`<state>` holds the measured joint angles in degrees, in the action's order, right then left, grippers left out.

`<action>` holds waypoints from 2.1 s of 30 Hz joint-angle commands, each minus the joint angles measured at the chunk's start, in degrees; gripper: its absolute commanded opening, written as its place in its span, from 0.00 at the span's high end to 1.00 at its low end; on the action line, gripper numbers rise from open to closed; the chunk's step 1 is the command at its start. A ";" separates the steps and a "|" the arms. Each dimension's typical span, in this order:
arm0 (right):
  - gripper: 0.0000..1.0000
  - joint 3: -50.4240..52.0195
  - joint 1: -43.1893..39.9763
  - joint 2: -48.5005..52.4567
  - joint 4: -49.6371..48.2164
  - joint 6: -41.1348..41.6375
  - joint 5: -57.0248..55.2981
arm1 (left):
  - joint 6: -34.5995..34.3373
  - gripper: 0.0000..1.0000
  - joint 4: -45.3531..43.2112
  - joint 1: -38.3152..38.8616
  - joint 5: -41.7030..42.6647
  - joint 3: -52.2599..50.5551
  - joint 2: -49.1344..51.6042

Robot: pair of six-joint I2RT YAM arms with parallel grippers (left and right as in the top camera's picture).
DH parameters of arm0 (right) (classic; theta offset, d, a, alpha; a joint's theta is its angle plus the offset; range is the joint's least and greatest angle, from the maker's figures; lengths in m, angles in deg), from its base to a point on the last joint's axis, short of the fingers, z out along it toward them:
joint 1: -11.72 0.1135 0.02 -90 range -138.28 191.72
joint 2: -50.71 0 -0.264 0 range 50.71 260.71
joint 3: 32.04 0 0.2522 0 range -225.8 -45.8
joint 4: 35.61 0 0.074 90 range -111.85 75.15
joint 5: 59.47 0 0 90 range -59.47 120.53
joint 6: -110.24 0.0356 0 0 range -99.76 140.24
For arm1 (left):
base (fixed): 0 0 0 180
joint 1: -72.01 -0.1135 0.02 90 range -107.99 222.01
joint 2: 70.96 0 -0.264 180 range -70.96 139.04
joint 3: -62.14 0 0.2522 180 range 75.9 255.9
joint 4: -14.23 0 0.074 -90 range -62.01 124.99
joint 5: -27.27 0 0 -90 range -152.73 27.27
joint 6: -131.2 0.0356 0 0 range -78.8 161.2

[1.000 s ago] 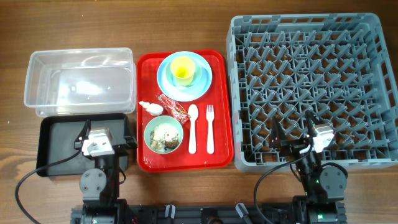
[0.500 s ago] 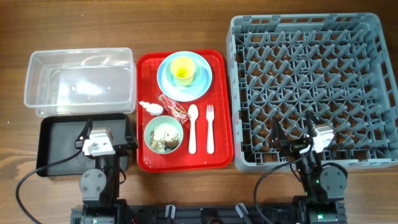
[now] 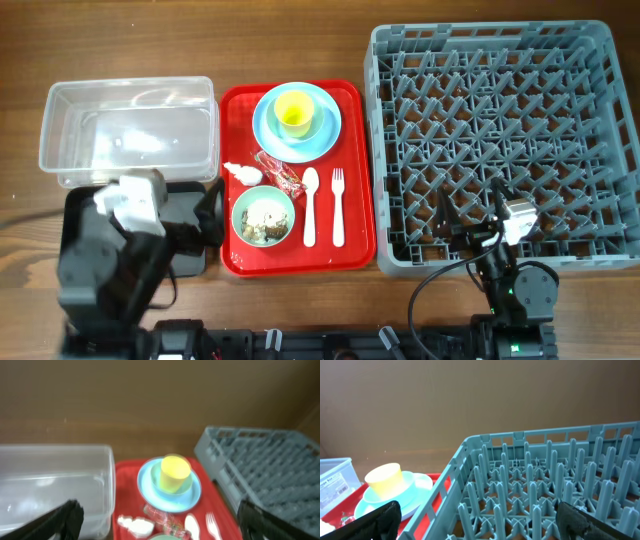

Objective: Sort waste into correct bins and load items into the dishwasher rack
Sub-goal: 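Reach the left gripper to the green rice bowl on the red tray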

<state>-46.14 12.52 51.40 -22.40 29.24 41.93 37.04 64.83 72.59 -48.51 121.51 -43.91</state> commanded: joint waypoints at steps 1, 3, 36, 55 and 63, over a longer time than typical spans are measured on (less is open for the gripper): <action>0.00 0.04 -0.35 -0.26 -0.33 0.15 0.31 | -0.63 0.00 13.25 -0.33 1.86 20.20 15.67; 0.00 0.04 -0.35 -0.26 -0.33 0.17 0.28 | -2.45 0.00 16.20 -0.33 4.24 26.38 20.22; 0.00 0.04 -0.35 -0.26 -0.33 0.20 0.31 | -30.03 0.58 17.94 29.75 -23.30 16.22 52.65; 0.00 0.04 -0.35 -0.26 -0.33 0.15 0.31 | -30.82 0.60 15.58 27.61 -4.28 16.22 61.35; 0.00 0.04 -0.35 -0.26 -0.33 0.17 0.31 | -36.98 0.63 16.33 38.32 -17.81 14.19 61.46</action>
<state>-46.16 12.52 51.37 -22.32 29.24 41.93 4.41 81.95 107.76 -58.59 137.94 17.69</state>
